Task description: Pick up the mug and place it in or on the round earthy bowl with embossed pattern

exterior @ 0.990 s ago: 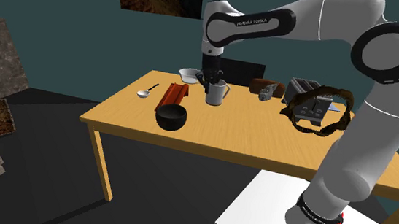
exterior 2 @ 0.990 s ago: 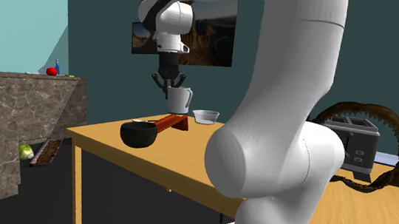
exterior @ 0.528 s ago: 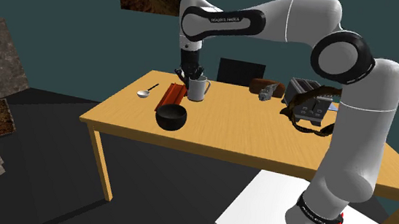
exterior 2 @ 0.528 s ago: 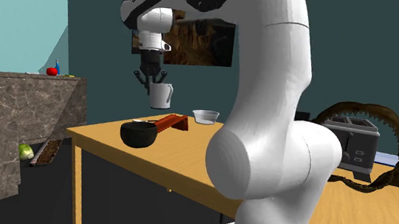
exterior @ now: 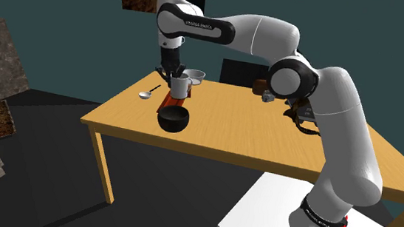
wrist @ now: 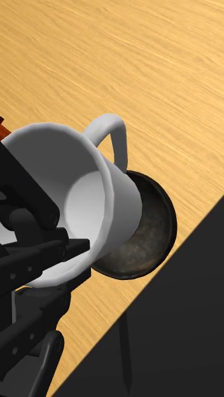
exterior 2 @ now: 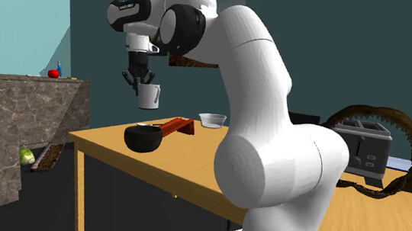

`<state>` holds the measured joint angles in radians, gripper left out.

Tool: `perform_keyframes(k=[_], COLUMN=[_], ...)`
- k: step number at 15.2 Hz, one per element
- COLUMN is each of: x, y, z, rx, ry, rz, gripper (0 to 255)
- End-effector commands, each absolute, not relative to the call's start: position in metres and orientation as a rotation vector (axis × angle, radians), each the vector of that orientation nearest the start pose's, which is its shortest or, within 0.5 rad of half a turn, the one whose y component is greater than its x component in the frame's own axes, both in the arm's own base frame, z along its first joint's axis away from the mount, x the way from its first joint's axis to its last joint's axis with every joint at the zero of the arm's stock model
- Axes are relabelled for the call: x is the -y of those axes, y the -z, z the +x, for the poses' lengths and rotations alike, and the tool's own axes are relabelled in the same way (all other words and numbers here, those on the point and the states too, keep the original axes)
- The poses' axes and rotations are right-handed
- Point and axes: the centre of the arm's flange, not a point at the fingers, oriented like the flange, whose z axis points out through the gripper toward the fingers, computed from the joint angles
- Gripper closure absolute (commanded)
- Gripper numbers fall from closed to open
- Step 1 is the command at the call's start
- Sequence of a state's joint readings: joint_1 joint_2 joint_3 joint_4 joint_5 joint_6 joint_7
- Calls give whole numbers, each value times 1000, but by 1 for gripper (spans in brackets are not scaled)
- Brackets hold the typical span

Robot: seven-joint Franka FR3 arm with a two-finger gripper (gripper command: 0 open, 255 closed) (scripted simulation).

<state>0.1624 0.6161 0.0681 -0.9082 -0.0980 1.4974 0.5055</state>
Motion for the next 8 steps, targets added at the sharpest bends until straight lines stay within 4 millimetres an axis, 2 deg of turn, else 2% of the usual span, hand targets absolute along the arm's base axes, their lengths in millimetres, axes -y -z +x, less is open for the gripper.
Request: perform_keyframes(k=[1, 8], x=[-138, -138], y=[-526, -489], z=[705, 705], rx=[-469, -469], ry=[-4, -4], rz=[-3170, -3170], gripper=[255, 255])
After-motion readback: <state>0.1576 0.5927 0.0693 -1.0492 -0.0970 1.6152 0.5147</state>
